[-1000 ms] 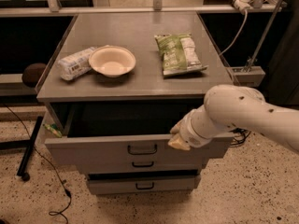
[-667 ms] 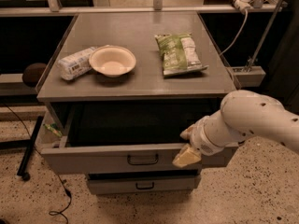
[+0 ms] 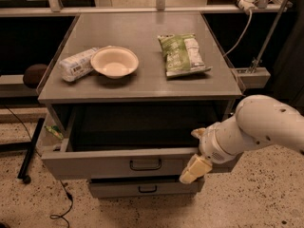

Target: Open top drawer

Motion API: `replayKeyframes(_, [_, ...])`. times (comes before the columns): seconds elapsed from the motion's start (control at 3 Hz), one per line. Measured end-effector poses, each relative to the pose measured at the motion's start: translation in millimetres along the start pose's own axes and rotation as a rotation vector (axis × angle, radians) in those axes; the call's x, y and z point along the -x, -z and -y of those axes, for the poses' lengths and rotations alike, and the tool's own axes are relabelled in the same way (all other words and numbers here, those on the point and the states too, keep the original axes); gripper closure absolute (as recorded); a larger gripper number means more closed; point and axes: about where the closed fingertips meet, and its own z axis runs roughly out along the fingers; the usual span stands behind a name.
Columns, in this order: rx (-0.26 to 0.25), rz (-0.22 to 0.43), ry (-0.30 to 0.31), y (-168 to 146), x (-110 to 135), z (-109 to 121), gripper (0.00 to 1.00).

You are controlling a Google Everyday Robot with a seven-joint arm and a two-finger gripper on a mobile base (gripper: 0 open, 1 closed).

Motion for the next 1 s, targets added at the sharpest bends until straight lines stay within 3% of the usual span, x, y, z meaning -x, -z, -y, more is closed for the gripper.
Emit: replayKeyframes(1.0, [0.050, -0.005, 0.013, 2.9, -4.7, -7.1, 0.89])
